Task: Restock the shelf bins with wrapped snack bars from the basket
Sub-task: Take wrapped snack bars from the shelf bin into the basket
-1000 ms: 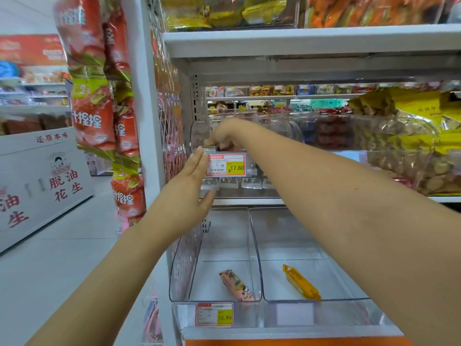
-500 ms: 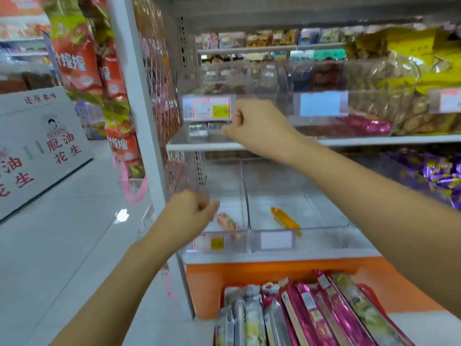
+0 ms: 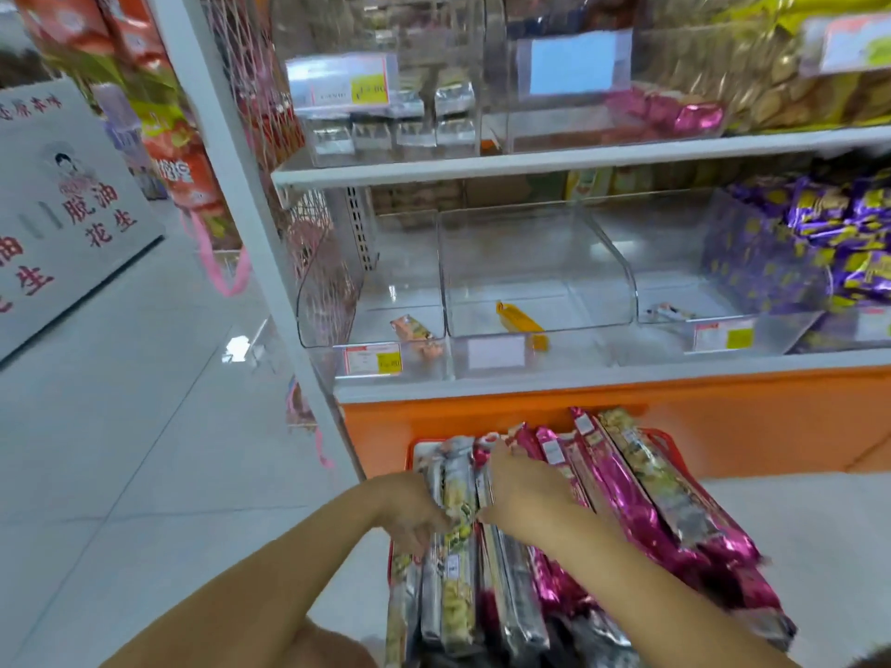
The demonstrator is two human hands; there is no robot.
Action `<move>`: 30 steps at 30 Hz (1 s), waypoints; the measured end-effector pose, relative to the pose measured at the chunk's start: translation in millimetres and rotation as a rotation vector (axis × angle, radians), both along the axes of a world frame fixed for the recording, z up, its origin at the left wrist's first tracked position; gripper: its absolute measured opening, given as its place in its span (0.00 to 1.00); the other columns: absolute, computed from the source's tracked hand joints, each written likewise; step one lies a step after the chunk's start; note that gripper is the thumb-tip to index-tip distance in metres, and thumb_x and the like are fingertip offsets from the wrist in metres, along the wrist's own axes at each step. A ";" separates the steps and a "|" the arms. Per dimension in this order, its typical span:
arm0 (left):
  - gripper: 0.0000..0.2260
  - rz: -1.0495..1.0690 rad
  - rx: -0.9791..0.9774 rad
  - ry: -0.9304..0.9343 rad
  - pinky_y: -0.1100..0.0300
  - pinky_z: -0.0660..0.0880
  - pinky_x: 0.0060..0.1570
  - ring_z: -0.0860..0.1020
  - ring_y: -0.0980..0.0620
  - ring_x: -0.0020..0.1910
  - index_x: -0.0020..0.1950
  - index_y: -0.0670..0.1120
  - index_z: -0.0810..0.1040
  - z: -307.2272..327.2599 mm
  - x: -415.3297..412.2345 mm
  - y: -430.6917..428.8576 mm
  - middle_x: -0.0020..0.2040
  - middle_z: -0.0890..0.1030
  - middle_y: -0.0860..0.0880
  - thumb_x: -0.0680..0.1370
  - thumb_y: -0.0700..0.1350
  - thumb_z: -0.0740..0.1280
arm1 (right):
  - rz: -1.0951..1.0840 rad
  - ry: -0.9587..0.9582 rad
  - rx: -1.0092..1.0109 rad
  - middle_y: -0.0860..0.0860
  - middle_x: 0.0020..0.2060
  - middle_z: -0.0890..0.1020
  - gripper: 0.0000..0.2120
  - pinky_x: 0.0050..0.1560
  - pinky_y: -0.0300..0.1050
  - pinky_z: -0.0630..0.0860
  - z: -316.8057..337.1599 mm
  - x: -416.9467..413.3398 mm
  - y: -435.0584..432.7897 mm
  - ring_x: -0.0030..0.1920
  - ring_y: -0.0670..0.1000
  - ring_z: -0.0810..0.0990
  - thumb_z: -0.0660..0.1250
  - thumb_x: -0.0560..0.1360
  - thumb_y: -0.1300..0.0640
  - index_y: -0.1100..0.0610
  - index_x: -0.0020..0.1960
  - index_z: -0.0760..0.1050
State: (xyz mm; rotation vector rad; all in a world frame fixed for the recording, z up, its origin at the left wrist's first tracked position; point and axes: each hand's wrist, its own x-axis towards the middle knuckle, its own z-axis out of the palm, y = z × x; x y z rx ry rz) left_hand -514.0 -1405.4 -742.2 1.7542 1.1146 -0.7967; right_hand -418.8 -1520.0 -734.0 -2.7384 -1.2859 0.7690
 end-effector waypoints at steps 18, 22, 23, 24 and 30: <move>0.34 0.205 -0.011 -0.078 0.54 0.77 0.57 0.77 0.43 0.60 0.72 0.35 0.61 -24.0 18.0 -23.5 0.66 0.73 0.37 0.76 0.54 0.69 | -0.320 0.434 0.270 0.49 0.40 0.79 0.13 0.32 0.36 0.75 -3.7 19.5 -35.0 0.36 0.44 0.79 0.72 0.73 0.52 0.57 0.53 0.74; 0.34 0.074 0.139 -0.052 0.59 0.80 0.45 0.82 0.44 0.51 0.69 0.33 0.65 -21.1 23.7 -32.2 0.58 0.79 0.35 0.74 0.55 0.71 | -0.361 0.514 0.444 0.47 0.41 0.78 0.09 0.32 0.35 0.69 15.8 46.3 -51.2 0.39 0.43 0.77 0.70 0.74 0.54 0.54 0.50 0.73; 0.33 0.050 0.159 -0.047 0.60 0.79 0.42 0.82 0.44 0.51 0.70 0.33 0.65 -20.1 24.4 -33.4 0.58 0.79 0.35 0.75 0.53 0.70 | -0.374 0.523 0.467 0.48 0.42 0.78 0.08 0.34 0.36 0.69 18.5 51.4 -54.6 0.39 0.43 0.76 0.71 0.74 0.55 0.54 0.48 0.72; 0.32 0.041 0.159 -0.051 0.60 0.79 0.42 0.82 0.43 0.52 0.71 0.33 0.64 -18.9 25.3 -33.4 0.59 0.78 0.35 0.75 0.51 0.70 | -0.387 0.536 0.500 0.49 0.42 0.78 0.08 0.36 0.38 0.71 20.8 56.1 -57.9 0.41 0.44 0.76 0.71 0.73 0.56 0.53 0.46 0.71; 0.31 0.120 -0.005 -0.303 0.60 0.75 0.56 0.74 0.46 0.63 0.70 0.35 0.65 11.6 30.8 -18.8 0.70 0.70 0.40 0.73 0.47 0.72 | -0.386 0.726 0.588 0.49 0.35 0.81 0.08 0.40 0.42 0.73 23.6 75.1 -72.3 0.36 0.46 0.78 0.74 0.71 0.58 0.55 0.44 0.75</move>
